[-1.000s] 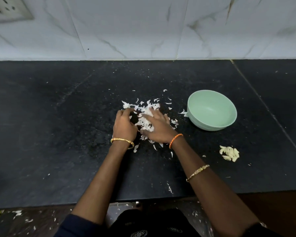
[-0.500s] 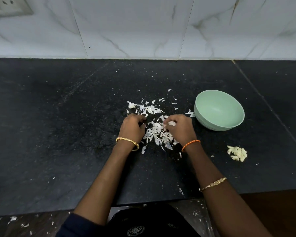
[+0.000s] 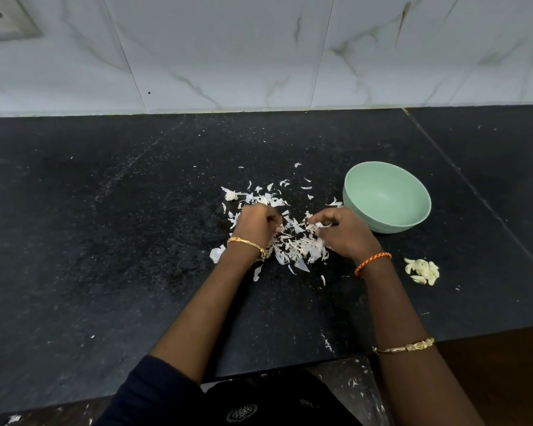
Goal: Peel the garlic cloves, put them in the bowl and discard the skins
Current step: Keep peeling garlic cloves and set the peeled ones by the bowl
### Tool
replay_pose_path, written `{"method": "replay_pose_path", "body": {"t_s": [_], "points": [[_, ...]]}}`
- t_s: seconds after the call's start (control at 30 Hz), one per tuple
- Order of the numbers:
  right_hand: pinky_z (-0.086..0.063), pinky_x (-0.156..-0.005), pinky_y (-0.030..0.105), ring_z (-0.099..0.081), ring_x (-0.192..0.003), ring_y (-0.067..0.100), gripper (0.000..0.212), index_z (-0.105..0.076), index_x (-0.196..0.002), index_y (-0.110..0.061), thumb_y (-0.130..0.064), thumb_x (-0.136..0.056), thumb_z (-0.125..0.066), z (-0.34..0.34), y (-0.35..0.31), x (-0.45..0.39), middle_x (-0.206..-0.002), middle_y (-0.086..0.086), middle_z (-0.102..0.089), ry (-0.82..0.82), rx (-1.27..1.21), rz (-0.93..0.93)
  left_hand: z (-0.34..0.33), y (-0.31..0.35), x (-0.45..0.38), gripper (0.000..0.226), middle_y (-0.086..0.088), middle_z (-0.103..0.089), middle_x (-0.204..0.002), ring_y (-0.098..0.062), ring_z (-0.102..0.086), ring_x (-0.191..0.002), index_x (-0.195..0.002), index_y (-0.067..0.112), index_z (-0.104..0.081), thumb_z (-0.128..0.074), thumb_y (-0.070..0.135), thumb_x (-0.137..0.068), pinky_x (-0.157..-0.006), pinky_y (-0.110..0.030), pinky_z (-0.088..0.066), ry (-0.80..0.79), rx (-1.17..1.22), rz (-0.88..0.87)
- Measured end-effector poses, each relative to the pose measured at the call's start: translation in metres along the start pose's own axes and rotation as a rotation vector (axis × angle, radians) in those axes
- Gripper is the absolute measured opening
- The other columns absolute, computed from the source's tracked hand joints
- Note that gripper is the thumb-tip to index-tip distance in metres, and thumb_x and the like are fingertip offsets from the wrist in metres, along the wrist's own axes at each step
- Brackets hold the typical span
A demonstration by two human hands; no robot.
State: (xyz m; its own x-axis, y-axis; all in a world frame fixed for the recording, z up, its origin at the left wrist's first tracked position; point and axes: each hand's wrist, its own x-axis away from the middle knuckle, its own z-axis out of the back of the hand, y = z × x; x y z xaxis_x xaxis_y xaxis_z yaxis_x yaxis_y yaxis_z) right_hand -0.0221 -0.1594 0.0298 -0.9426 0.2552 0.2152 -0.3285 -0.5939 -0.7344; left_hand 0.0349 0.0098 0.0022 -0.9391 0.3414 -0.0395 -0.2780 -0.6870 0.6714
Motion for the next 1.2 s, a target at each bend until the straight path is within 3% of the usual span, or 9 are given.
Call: {"method": "replay_pose_path", "body": {"t_s": [0.17,0.27,0.37,0.47,0.53,0.63,0.8,1.0,1.2], "points": [[-0.054,-0.089,0.041,-0.066,-0.09,0.022,0.024,-0.065,-0.082,-0.016,0.008,-0.083,-0.061,0.003,0.008,0.004,-0.085,0.0,-0.064,0.062,-0.03,-0.05,0.006,0.0,-0.001,0.02,-0.014,-0.071,-0.089,-0.021,-0.068,-0.08,-0.093,0.003,-0.073,-0.062,-0.01,-0.083,-0.079,-0.033,-0.055,-0.05,-0.095,0.005],[-0.057,-0.081,0.042,-0.069,-0.084,0.026,0.028,-0.063,-0.07,-0.017,0.007,-0.084,-0.055,-0.001,0.006,0.008,-0.083,0.008,-0.069,0.151,0.035,-0.066,0.005,-0.001,0.0,0.016,-0.014,-0.07,-0.085,-0.025,-0.067,-0.08,-0.085,0.002,-0.072,-0.06,-0.008,-0.083,-0.075,-0.034,-0.055,-0.03,-0.091,0.045],[-0.055,-0.077,0.032,-0.066,-0.081,0.025,0.016,-0.072,-0.08,-0.005,0.003,-0.084,-0.058,-0.006,-0.003,0.008,-0.086,0.013,-0.072,0.292,0.125,0.048,0.006,-0.001,0.001,0.018,-0.013,-0.069,-0.081,-0.022,-0.064,-0.073,-0.078,0.001,-0.071,-0.056,-0.009,-0.083,-0.069,-0.033,-0.055,-0.016,-0.057,0.085],[-0.046,-0.06,0.011,-0.059,-0.073,0.013,0.015,-0.072,-0.1,-0.002,-0.003,-0.086,-0.066,-0.022,-0.024,0.003,-0.092,0.01,-0.07,0.162,0.043,0.152,0.01,-0.001,0.0,0.013,-0.01,-0.068,-0.078,-0.014,-0.055,-0.061,-0.08,0.001,-0.073,-0.062,-0.004,-0.083,-0.061,-0.023,-0.044,-0.021,-0.006,0.095],[-0.043,-0.064,0.014,-0.057,-0.075,0.011,0.022,-0.072,-0.106,-0.005,-0.007,-0.085,-0.069,-0.04,-0.034,-0.001,-0.091,0.008,-0.067,0.028,0.085,0.208,0.012,-0.001,0.0,0.009,-0.01,-0.069,-0.076,-0.014,-0.055,-0.064,-0.081,0.004,-0.075,-0.067,-0.001,-0.081,-0.062,-0.02,-0.041,-0.004,0.019,0.086],[-0.048,-0.073,0.027,-0.061,-0.084,0.021,0.015,-0.073,-0.096,-0.003,-0.001,-0.083,-0.067,-0.06,-0.036,-0.008,-0.094,0.012,-0.068,0.045,0.217,0.241,0.013,-0.005,0.002,0.011,-0.01,-0.07,-0.076,-0.015,-0.059,-0.069,-0.08,0.007,-0.076,-0.067,-0.001,-0.08,-0.063,-0.019,-0.043,0.028,0.061,0.111],[-0.053,-0.064,0.031,-0.061,-0.068,0.018,0.011,-0.069,-0.078,-0.001,-0.011,-0.08,-0.071,-0.059,-0.033,-0.018,-0.077,0.009,-0.066,0.034,0.206,0.175,0.019,-0.007,0.003,0.009,-0.007,-0.07,-0.075,-0.009,-0.057,-0.067,-0.082,0.004,-0.076,-0.069,0.0,-0.08,-0.062,-0.014,-0.042,0.04,0.115,0.132],[-0.043,-0.052,0.017,-0.052,-0.054,0.004,0.007,-0.067,-0.079,-0.011,-0.016,-0.082,-0.071,-0.04,-0.034,-0.026,-0.064,-0.002,-0.06,-0.123,0.071,0.134,0.025,-0.004,-0.003,0.01,-0.009,-0.07,-0.075,-0.012,-0.062,-0.064,-0.085,0.003,-0.074,-0.068,-0.004,-0.082,-0.072,-0.028,-0.058,-0.025,0.337,0.206],[-0.052,-0.051,0.017,-0.066,-0.059,0.009,0.011,-0.063,-0.089,-0.002,0.005,-0.082,-0.068,-0.017,-0.027,-0.018,-0.078,0.015,-0.07,-0.134,-0.458,-0.019,0.03,-0.006,-0.005,0.022,0.003,-0.067,-0.083,-0.009,-0.06,-0.075,-0.09,0.014,-0.075,-0.056,0.003,-0.088,-0.066,-0.017,-0.046,0.023,0.181,0.18]]}}
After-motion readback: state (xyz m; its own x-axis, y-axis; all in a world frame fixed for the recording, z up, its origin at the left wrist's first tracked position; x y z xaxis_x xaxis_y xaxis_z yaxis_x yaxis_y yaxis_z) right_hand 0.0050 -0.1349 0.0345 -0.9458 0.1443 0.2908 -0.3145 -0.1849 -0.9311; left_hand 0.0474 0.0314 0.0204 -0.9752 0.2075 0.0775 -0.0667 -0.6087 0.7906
